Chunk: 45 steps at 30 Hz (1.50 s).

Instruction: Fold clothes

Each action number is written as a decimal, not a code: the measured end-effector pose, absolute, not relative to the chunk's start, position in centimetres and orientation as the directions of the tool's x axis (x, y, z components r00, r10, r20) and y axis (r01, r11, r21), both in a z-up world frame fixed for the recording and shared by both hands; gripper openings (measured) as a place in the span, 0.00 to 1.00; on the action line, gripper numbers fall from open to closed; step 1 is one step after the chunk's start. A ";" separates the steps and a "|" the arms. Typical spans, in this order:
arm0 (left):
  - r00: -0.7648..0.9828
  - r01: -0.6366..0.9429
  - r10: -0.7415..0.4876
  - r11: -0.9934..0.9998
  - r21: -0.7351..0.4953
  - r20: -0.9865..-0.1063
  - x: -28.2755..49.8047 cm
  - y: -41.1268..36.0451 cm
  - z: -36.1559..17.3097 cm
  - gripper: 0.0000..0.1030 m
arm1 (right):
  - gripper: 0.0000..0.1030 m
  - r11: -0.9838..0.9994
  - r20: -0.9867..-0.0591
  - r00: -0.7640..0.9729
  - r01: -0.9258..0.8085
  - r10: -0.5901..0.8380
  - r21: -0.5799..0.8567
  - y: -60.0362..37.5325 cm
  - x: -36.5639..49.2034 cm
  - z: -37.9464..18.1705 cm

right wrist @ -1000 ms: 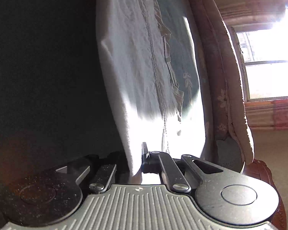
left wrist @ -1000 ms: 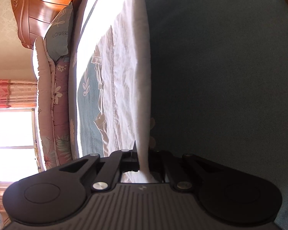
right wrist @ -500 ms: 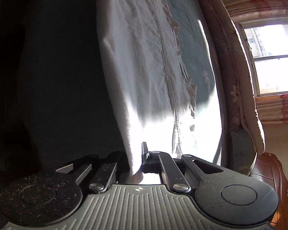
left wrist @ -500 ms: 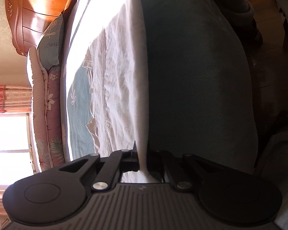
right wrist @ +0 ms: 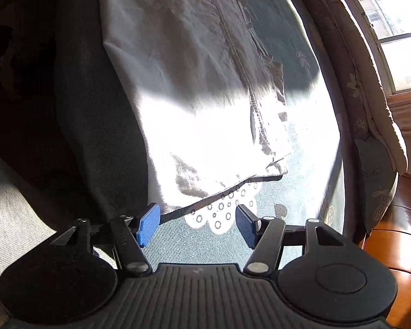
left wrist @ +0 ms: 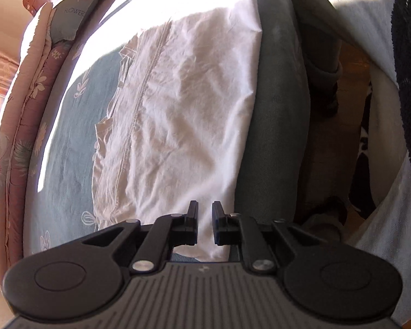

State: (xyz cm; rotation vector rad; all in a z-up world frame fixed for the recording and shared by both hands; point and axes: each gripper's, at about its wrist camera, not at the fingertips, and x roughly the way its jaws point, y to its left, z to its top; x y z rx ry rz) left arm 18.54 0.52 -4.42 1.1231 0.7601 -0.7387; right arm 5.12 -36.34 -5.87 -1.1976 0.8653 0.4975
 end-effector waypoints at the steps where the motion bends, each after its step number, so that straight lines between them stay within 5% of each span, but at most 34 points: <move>1: 0.541 0.817 -0.137 0.321 0.480 -0.830 19.4 1.1 -3.4 0.17 | 0.65 0.366 -0.794 0.599 -0.718 -0.106 -0.591 -37.2 5.6 -5.2; 4: 0.531 0.770 -0.172 0.506 0.388 -0.830 22.8 1.9 -2.1 0.37 | 0.65 0.563 -0.799 0.599 -0.646 -0.043 -0.515 -38.0 7.7 -3.6; 10: 0.390 0.722 -0.202 0.673 0.162 -0.898 25.0 2.1 -6.2 0.38 | 0.69 0.862 -0.774 0.599 -0.485 0.206 -0.145 -36.0 12.5 -2.5; 15: 0.320 0.643 -0.190 0.763 0.066 -0.928 24.9 4.8 -8.1 0.41 | 0.69 0.896 -0.778 0.571 -0.443 0.263 -0.023 -32.9 12.0 -5.8; 22: 0.370 0.621 -0.164 0.776 0.112 -0.915 23.5 6.4 -5.4 0.47 | 0.72 0.930 -0.793 0.557 -0.367 0.245 0.030 -33.9 9.7 -7.4; 26: 0.386 0.630 -0.308 0.777 0.005 -0.870 25.1 4.2 -3.7 0.66 | 0.80 0.951 -0.722 0.641 -0.301 0.261 0.077 -33.8 7.7 -5.5; 35: 0.397 0.660 -0.312 0.751 0.032 -0.863 27.0 0.3 -4.9 0.71 | 0.80 0.980 -0.753 0.629 -0.168 0.192 0.109 -35.5 7.7 -7.9; 45: 0.400 0.451 -0.390 0.871 -0.192 -0.829 31.9 2.0 -7.0 0.74 | 0.84 0.956 -0.631 0.729 -0.115 0.265 0.269 -35.1 12.5 -5.4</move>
